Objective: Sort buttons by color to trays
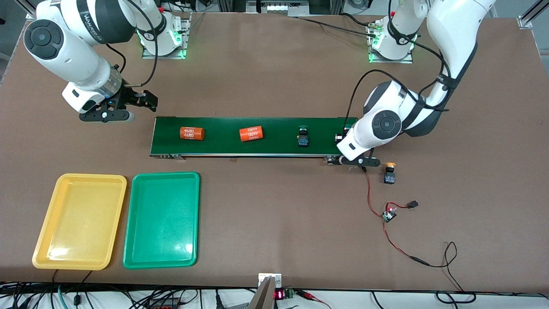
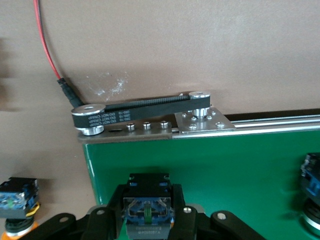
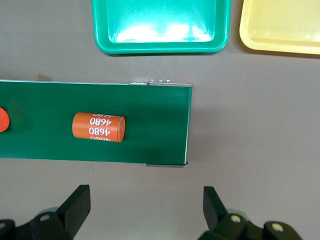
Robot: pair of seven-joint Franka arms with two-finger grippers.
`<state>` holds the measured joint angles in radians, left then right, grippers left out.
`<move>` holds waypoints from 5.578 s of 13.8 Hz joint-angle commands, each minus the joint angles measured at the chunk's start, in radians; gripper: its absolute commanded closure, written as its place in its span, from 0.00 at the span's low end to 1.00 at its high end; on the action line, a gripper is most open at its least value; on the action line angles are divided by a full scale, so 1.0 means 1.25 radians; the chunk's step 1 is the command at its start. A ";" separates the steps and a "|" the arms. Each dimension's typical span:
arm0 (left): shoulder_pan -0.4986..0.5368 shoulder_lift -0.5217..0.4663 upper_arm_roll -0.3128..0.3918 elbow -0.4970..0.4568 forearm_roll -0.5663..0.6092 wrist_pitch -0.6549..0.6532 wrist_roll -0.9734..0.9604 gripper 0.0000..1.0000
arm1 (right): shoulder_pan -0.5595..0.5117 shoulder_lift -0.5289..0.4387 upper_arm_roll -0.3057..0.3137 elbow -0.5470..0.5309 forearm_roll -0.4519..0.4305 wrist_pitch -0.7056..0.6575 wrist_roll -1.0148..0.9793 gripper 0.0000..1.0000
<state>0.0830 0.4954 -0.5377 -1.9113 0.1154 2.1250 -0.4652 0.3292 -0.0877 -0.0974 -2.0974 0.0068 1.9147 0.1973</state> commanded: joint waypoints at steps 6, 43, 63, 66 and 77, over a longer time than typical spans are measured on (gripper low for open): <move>0.033 -0.064 -0.004 0.021 0.006 -0.009 -0.014 0.00 | -0.002 -0.014 -0.001 -0.011 0.009 -0.004 -0.002 0.00; 0.016 0.012 0.056 0.195 0.000 -0.197 0.073 0.85 | 0.024 0.152 0.282 0.006 0.049 0.265 0.435 0.00; 0.028 -0.015 -0.007 0.170 0.011 -0.251 -0.077 0.00 | 0.158 0.419 0.278 0.181 -0.166 0.335 0.639 0.00; 0.038 -0.034 0.051 0.191 0.012 -0.319 -0.034 0.00 | 0.158 0.441 0.278 0.181 -0.166 0.364 0.641 0.00; 0.054 -0.045 0.175 -0.103 0.011 -0.027 0.200 0.00 | 0.149 0.475 0.244 0.181 -0.215 0.416 0.619 0.99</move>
<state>0.1450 0.4687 -0.3276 -1.9277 0.1198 1.9699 -0.2351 0.5152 0.5039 0.2114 -1.8887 -0.2467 2.4311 0.9703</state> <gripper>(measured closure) 0.000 0.577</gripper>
